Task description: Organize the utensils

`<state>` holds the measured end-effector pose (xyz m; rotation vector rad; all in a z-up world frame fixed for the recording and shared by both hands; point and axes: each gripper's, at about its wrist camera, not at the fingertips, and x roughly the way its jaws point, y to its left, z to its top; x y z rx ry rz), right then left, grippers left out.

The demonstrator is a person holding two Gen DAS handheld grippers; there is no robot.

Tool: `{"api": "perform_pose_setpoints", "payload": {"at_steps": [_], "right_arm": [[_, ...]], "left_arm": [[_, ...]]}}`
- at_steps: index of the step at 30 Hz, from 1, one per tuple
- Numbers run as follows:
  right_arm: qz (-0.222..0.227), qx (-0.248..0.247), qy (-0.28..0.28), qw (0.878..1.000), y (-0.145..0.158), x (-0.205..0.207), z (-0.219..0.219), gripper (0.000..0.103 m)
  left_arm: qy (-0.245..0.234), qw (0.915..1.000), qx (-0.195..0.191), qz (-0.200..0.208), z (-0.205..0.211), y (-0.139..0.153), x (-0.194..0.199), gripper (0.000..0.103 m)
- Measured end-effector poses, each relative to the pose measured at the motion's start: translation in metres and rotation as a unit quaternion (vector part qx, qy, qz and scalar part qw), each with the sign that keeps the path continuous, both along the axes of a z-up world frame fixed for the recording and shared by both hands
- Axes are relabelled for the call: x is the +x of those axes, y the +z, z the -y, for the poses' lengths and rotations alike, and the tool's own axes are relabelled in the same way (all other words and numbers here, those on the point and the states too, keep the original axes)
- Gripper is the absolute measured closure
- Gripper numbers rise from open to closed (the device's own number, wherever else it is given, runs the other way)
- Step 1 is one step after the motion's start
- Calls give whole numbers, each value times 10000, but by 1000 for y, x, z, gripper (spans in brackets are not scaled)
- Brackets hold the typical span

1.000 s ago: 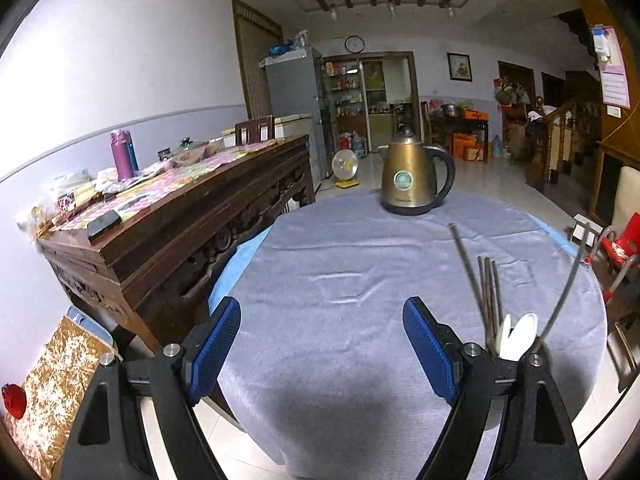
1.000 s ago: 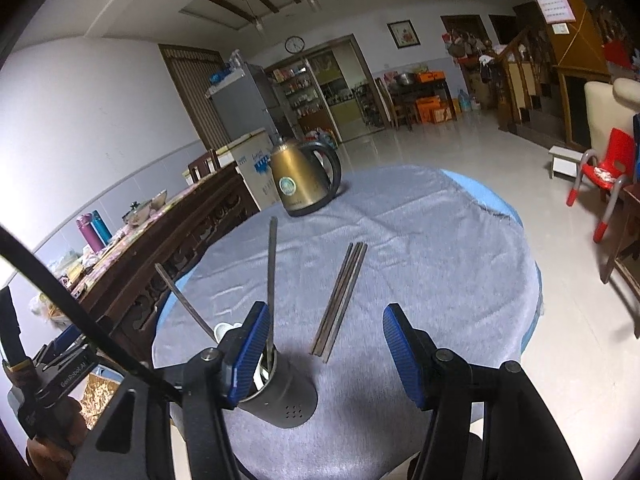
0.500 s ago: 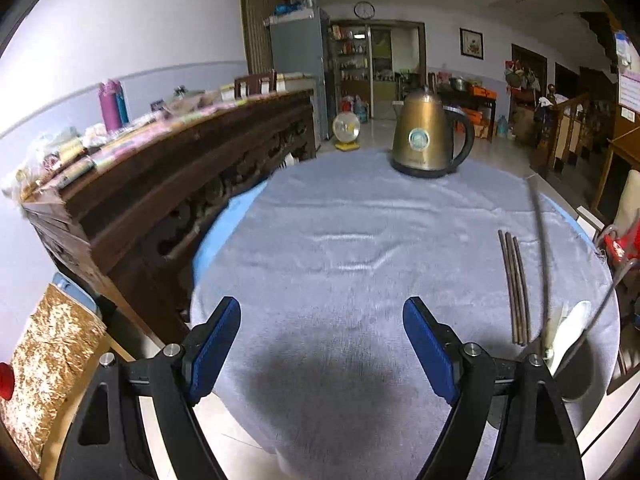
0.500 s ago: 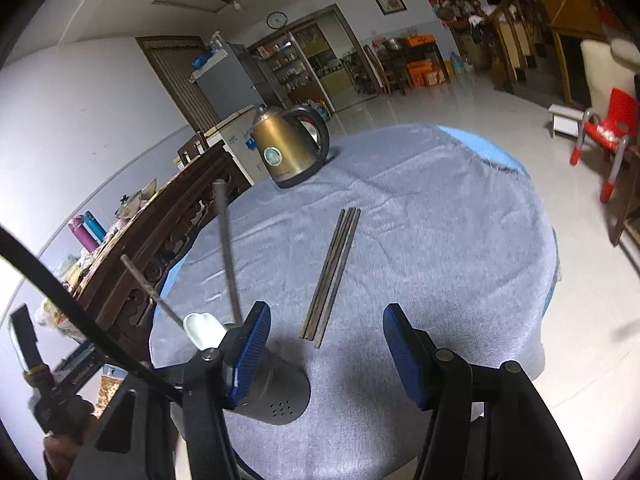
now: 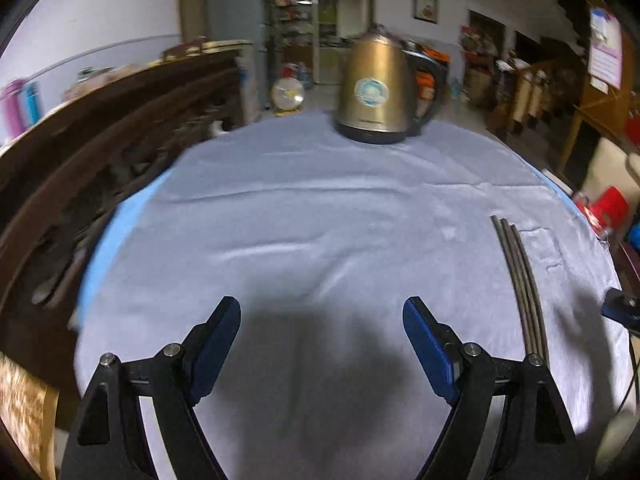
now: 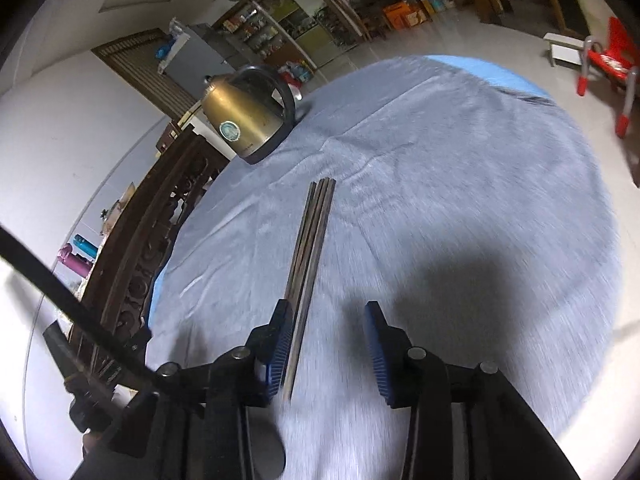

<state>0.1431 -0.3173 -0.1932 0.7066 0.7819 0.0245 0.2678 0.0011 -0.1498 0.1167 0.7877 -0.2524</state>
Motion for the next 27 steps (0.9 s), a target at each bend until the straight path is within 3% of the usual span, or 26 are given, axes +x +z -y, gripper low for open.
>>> {"api": "perform_pose_setpoints", "payload": {"at_steps": [8,11,18,23,24,27], "right_arm": [[-240,-377,448,9980,-17,104,-2,69],[-356,-827,571,9943,-25,131,-13,73],[-523,-1754,704,9806,-31,157,-26,81],[-702,-2112,623,9729,-28,160,-23,85],[-757,-2071,528,9740,-30,160,-16,92],[-528,-1493,395,9866,-33,154,4,91]], "left_arm": [[-868,9960,-125,-152,73,-10,49,19],[-1188,9929,19,-93,97,-13,58,19],[-1804,9834,70,-167,142,-20,77,19],[-2052,9778,176,-392,172,-35,92,19],[-2085,9770,188,-407,174,-37,93,19],[-2157,9750,281,-448,183,-44,94,19]]}}
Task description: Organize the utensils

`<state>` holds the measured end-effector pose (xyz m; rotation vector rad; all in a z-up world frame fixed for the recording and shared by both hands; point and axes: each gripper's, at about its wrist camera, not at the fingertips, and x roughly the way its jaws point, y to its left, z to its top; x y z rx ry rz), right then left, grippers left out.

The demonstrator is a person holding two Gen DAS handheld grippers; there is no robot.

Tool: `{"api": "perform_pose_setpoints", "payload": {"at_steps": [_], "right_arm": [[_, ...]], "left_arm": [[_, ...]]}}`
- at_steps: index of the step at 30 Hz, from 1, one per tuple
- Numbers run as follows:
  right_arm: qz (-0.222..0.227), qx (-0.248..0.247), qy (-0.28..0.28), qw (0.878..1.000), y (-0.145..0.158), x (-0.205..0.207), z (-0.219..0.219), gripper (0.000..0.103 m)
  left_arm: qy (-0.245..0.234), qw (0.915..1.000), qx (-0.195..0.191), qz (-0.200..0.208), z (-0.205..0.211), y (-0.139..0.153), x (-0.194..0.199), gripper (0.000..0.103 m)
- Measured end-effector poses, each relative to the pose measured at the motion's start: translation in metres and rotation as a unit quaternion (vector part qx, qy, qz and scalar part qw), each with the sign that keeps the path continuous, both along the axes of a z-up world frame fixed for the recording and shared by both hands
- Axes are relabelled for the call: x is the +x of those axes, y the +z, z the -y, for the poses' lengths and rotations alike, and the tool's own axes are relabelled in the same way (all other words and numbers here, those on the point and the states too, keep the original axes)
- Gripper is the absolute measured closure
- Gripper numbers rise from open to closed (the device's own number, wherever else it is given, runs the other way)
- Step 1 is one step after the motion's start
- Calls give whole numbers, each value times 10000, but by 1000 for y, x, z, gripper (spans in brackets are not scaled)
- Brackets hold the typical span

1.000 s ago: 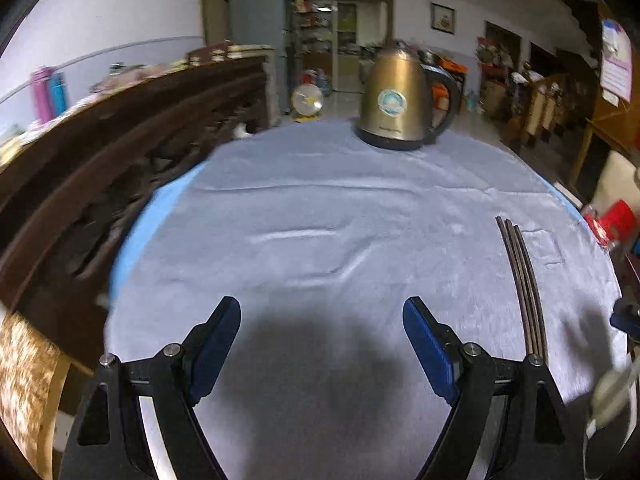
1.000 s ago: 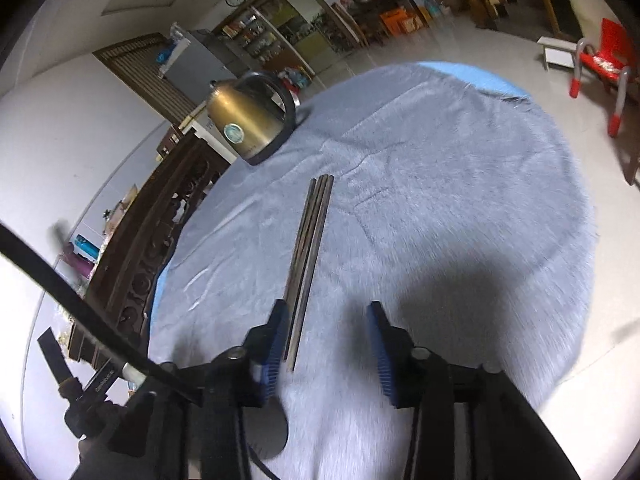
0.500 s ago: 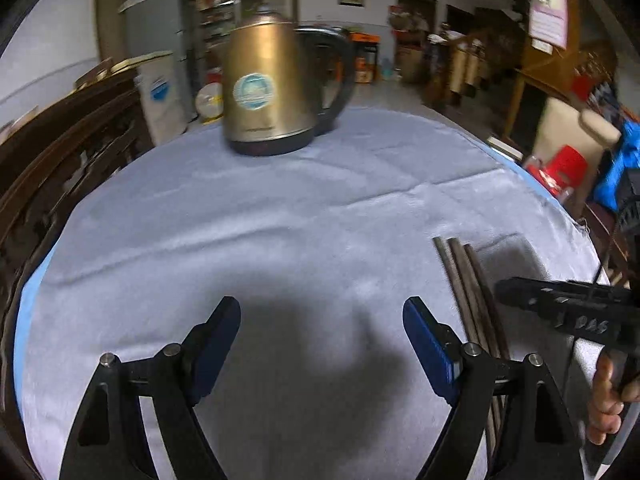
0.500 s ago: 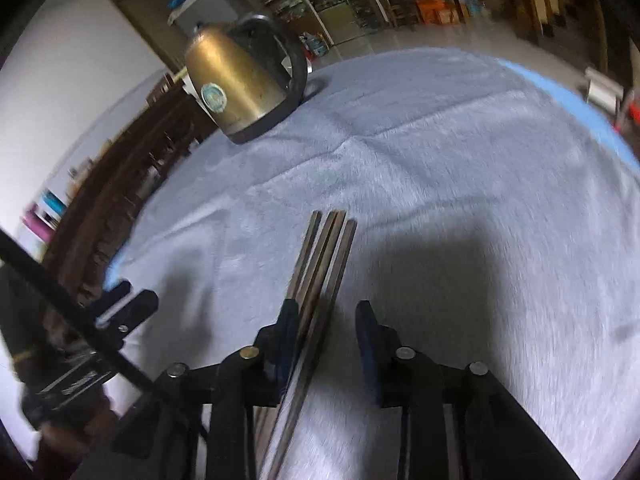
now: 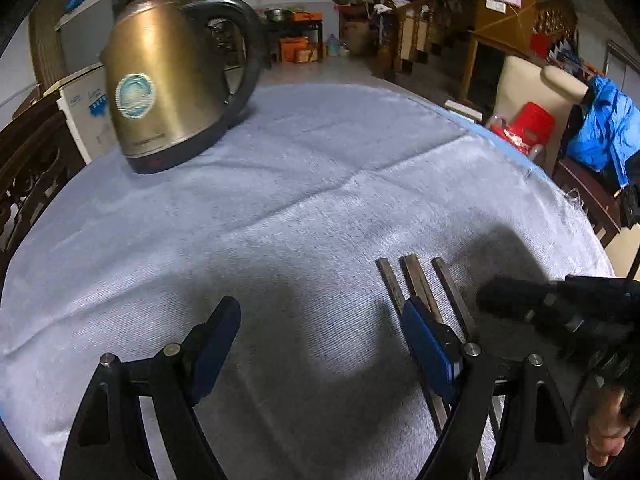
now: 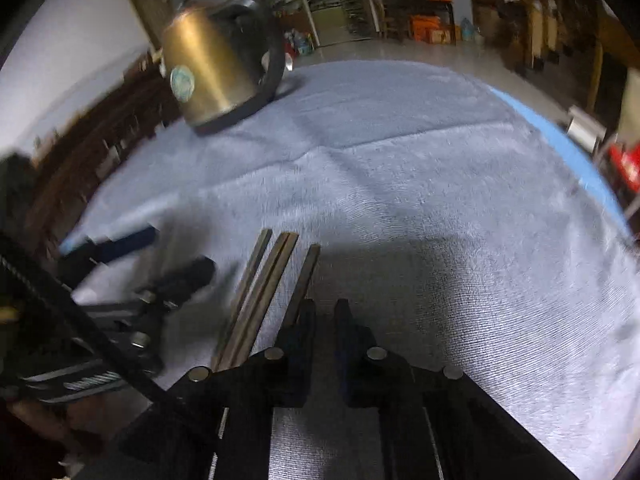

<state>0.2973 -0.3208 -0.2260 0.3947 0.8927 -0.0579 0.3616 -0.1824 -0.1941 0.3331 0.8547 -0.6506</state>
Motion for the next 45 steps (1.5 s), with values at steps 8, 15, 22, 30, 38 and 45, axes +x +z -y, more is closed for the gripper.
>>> {"api": "perform_pose_setpoints", "payload": {"at_steps": [8,15,22,30,38,45], "right_arm": [[840,1660,-740,9798,-19,-9,56,87],[853,1903,-572,9763,-24,-9,62,87],[873,1932,-508,9760,-23,-12,57,87],[946,1972,-537,9743,-24,-11,60,87],[1000,1836,-429,9770,-20,-11,57,87],[1033,1744,-328,9787,-18,-10,53,87]], "left_arm": [[-170,9996,232,50,17,-3,5,19],[-211,9992,342,-13,27,1,5,19],[-242,9980,584,-2,35,-1,-6,19],[39,9988,305,-379,14,-8,-4,17],[1077,9932,273,-349,-85,-1,-32,19],[1951,9777,-345,-701,-136,16,-21,34]]}}
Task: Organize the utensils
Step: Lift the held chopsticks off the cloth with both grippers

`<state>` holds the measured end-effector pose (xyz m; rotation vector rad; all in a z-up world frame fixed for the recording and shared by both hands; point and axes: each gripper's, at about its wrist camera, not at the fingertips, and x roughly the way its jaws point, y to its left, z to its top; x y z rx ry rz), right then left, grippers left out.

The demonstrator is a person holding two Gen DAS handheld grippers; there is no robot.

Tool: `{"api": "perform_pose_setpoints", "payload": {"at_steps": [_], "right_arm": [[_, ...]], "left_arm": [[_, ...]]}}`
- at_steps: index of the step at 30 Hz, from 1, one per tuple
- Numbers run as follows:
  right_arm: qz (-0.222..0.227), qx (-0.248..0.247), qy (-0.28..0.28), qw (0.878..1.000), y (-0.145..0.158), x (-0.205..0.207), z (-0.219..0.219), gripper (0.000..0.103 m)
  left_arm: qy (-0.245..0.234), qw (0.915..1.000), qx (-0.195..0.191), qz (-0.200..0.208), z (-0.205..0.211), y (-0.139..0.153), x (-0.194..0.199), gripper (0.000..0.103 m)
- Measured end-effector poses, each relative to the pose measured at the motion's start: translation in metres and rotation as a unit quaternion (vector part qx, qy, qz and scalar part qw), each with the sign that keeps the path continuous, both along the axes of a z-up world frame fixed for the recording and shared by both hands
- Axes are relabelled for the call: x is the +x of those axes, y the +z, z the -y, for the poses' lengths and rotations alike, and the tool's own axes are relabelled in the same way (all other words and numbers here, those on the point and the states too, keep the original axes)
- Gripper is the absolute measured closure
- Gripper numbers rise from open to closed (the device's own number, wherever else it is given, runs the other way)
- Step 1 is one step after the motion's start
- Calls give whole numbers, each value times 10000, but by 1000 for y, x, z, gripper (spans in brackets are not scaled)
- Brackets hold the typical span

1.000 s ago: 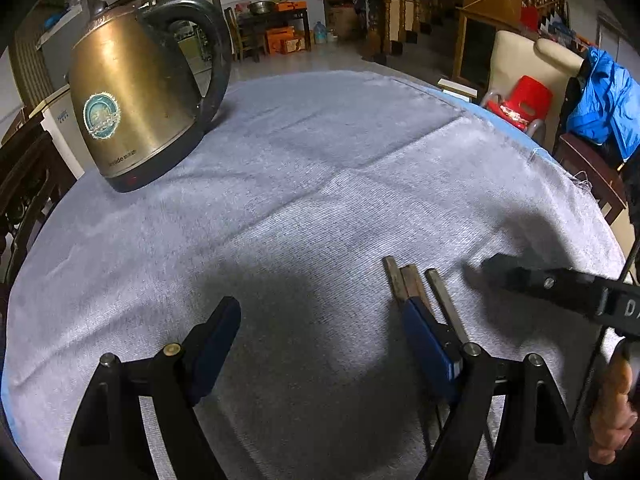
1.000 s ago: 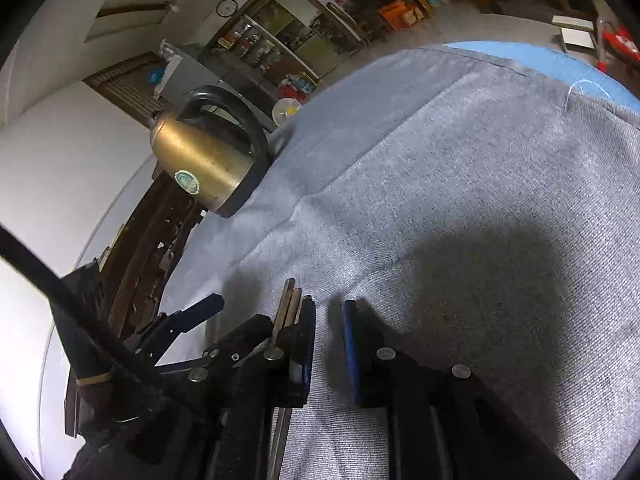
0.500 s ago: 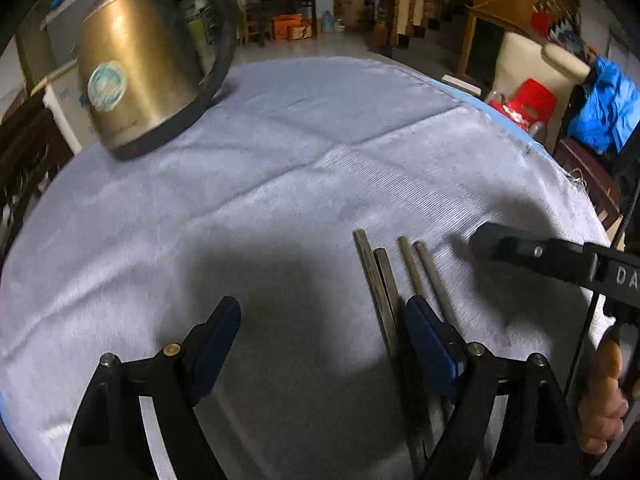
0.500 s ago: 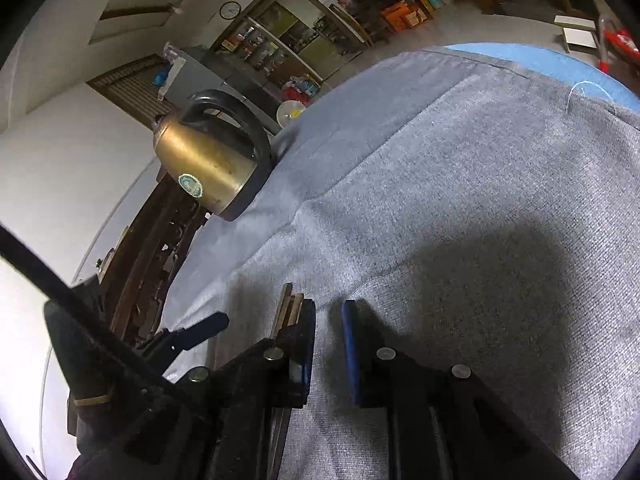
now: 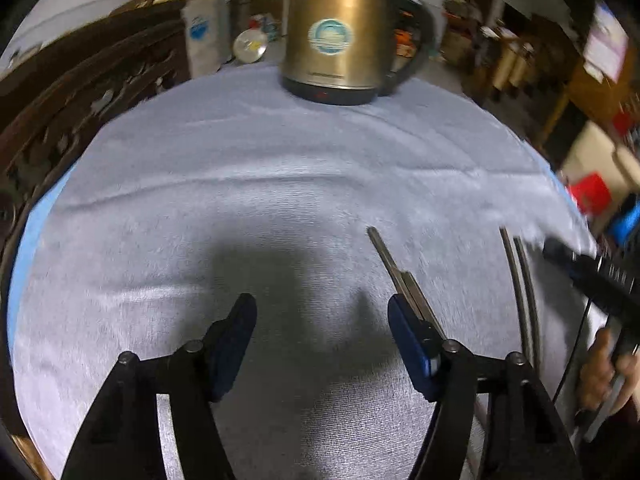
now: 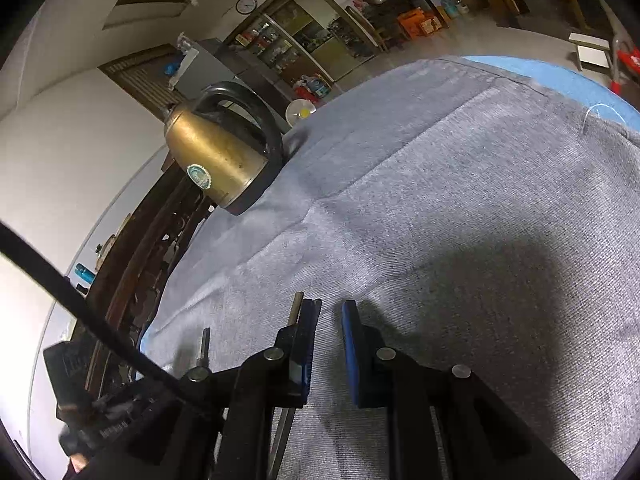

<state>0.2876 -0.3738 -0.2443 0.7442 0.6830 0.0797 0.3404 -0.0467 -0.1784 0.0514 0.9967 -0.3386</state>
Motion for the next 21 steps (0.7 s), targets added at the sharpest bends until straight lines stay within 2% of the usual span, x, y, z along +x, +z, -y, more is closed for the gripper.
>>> {"api": "perform_pose_setpoints", "payload": {"at_steps": [6,9,11,15,18,21], "right_arm": [[-5,20,16,10000,-1,0,1,86],[-1,40,14,10000,-1,1,1,84],[3,75,6,10000,-2,1,3,84],[0,120,11,9999,-3,2,3,84],[5,134,12,9999,-3,1,4,84],[-1,161,7,9999,-4,1,5,84]], "left_arm": [[20,9978,-357,-563,24,-2,22,34],[-94,9969,-253,-735,38,-7,19,34],[-107,9970,-26,-763,43,-12,9,34],[-66,9970,-168,-748,39,-10,-10,34],[-128,9979,-2,-638,35,-10,-25,34],[-250,9965,121,-788,34,-17,-32,37]]}}
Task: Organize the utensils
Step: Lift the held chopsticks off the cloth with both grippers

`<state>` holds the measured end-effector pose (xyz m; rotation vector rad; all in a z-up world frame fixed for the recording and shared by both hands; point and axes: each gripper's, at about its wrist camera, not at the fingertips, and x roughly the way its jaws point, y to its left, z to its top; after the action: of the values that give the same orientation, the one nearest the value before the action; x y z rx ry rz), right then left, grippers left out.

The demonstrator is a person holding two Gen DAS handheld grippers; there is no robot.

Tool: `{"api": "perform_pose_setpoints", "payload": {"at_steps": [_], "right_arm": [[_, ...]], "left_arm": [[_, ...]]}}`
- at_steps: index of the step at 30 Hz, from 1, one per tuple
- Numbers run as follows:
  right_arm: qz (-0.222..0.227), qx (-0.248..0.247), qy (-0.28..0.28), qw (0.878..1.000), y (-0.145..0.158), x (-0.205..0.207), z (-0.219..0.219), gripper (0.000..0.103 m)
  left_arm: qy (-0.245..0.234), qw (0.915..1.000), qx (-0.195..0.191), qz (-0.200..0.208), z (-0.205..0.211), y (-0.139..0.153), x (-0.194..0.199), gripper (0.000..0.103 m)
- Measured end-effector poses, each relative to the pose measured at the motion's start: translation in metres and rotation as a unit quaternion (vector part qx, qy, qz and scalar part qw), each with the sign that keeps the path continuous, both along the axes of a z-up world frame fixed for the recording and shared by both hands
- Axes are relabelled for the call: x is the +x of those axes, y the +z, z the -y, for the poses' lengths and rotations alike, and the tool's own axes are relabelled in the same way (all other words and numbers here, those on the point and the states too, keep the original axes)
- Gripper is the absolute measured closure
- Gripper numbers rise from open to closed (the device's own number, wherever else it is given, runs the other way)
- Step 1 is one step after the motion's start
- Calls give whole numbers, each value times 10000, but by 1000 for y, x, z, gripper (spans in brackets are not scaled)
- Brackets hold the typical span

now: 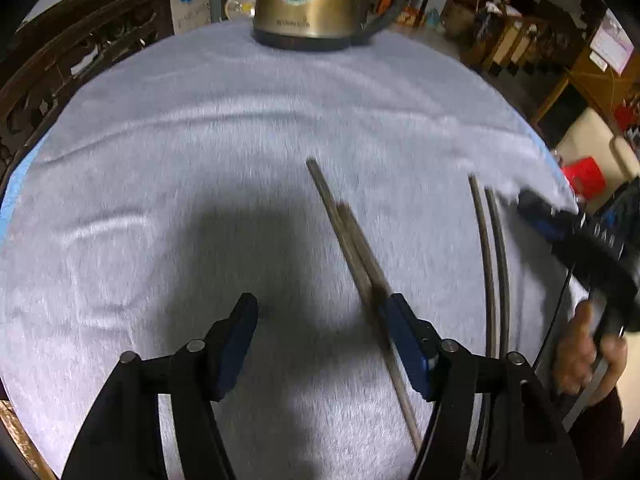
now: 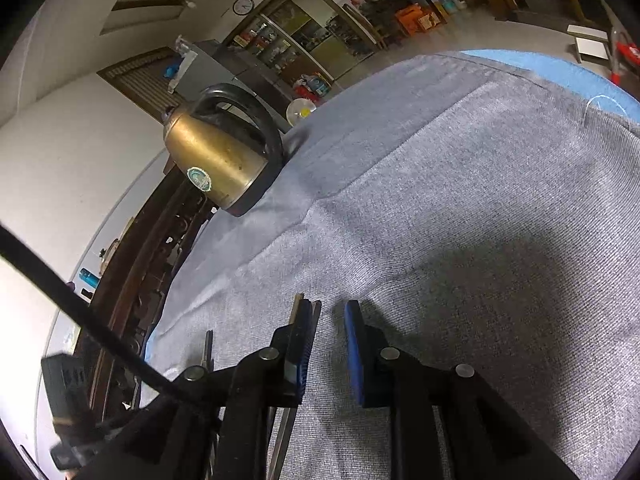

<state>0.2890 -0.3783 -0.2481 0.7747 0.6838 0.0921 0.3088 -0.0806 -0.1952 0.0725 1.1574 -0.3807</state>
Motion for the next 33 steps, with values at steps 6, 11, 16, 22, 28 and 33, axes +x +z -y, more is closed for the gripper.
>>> {"api": "perform_pose_setpoints", "payload": {"at_steps": [6,11,16,22,28,33], "right_arm": [[-19,64,-27,10000,-1,0,2,84],[-28,94,-50,9999,-2,0,3,84],[-32,97,-31,9999,-2,0,2,84],[-56,193,-16,9998,-4,1,4,84],[-117,340,213,9991,-7,5,1,84],[-434,96,496,9978,-2,7,-13,85]], "left_arm": [[-326,9979,536,156,17,-4,-2,37],[-224,9969,732,184,21,-4,30,35],[-80,9971,747,74,30,-8,65,40],[-131,9969,677,381,35,-7,78,93],[-416,9969,465,480,15,-5,57,98],[-491,9973,436,317,0,-6,49,98]]}}
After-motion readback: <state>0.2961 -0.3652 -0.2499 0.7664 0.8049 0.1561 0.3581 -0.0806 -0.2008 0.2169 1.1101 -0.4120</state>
